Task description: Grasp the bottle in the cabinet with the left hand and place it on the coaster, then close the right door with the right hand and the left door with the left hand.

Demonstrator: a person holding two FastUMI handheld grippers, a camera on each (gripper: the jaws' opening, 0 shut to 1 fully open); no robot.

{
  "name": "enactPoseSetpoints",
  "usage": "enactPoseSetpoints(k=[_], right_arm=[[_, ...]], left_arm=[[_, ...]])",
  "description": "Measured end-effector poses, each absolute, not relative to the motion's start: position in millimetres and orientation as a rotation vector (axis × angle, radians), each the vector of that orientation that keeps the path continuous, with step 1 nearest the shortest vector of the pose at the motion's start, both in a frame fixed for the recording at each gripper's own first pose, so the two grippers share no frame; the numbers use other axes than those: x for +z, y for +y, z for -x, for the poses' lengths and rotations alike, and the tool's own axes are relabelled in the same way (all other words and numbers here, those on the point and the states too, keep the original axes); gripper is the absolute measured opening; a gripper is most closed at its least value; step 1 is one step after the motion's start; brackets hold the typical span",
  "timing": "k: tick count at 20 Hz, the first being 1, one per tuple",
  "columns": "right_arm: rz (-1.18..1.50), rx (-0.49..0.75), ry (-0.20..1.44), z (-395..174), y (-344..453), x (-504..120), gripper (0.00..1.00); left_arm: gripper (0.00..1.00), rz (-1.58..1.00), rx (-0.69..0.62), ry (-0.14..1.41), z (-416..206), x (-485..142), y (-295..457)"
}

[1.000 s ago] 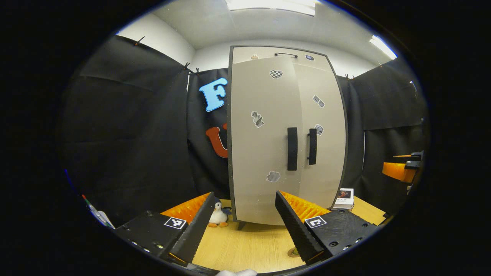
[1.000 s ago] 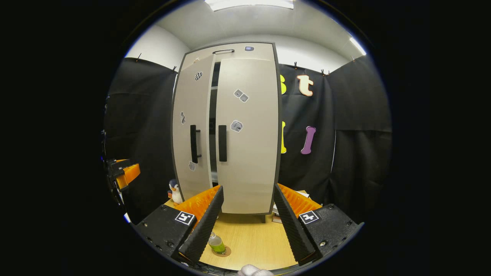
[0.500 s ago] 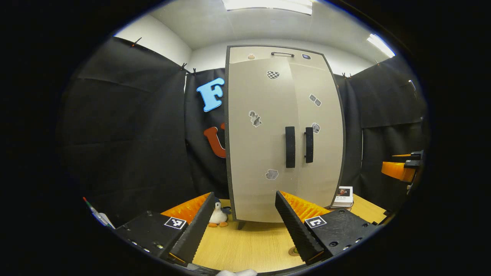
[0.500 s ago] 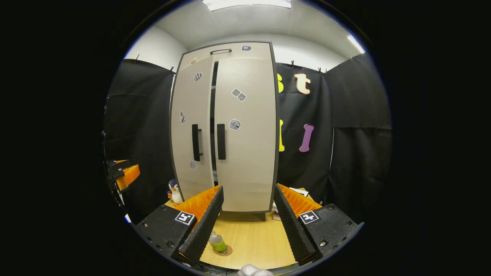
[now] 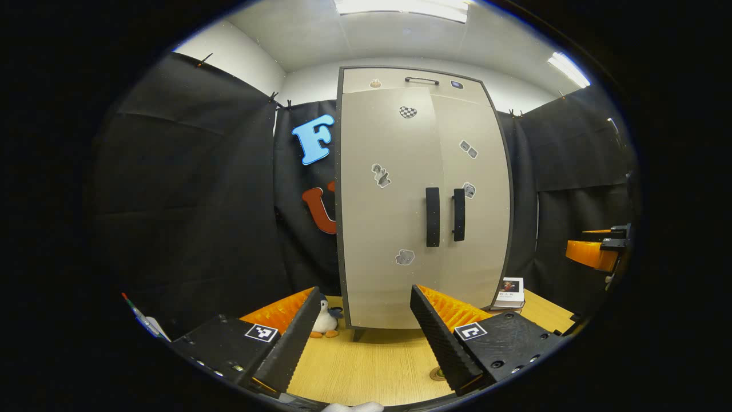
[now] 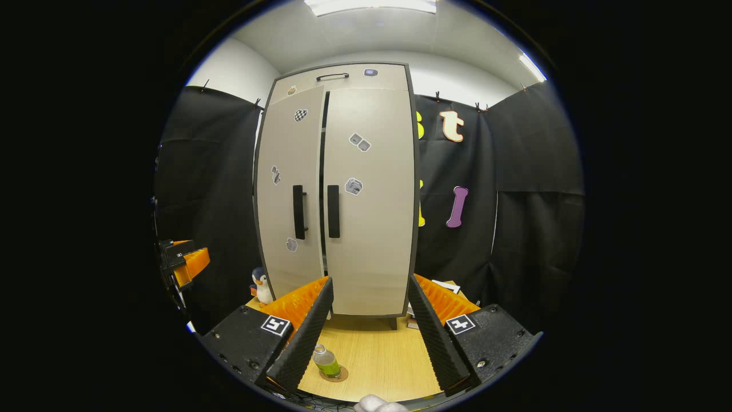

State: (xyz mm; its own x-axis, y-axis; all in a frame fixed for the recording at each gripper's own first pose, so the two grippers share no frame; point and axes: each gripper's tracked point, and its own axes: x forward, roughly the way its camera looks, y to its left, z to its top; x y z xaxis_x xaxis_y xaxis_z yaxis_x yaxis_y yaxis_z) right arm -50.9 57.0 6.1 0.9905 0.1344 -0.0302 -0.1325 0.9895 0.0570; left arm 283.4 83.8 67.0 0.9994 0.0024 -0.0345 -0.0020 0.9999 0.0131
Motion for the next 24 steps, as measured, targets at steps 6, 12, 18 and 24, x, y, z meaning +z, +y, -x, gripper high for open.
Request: enactPoseSetpoints(k=[6,12,18,24], right_arm=[[-0.046,0.13,0.028,54,58,9,0.81],[-0.046,0.154,0.025,48,61,11,0.81],[-0.045,0.155,0.029,41,65,10,0.81],[-0.061,0.14,0.02,43,57,8,0.81]], left_arm=[[0.96,-0.008,-0.008,0.034,-287,67,83],[0.96,-0.019,0.007,0.031,-286,68,82],[0.96,-0.026,0.01,0.031,-284,67,85],[0.96,-0.014,0.004,0.026,-288,67,80]])
